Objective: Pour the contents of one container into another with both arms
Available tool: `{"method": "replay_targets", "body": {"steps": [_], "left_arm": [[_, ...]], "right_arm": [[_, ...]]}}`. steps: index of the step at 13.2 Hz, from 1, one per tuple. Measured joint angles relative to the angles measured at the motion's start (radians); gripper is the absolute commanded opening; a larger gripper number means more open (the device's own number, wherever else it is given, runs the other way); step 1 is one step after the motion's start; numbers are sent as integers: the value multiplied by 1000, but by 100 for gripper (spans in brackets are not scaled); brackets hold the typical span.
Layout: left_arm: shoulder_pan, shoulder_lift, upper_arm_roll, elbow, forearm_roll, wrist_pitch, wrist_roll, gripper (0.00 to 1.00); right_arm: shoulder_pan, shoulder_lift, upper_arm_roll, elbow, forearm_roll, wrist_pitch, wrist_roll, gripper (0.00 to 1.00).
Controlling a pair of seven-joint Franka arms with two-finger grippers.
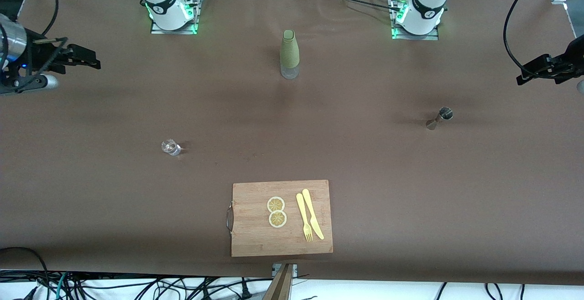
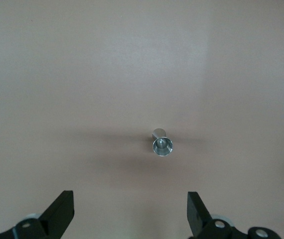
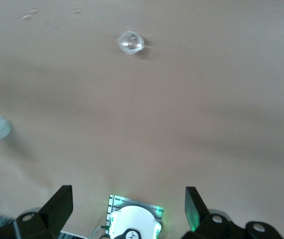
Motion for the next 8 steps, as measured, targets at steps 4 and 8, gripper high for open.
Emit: {"method": "replay_targets", "body": {"steps": [4,8], "left_arm": [[4,4,18,-22,4,39,4,100],[59,69,96,-88,13,161,249,100]], "right_arm": [[-40,116,-136,-5,148,-2,-487,100],[-108,299,-148,-6,312,32,-915,100]]}}
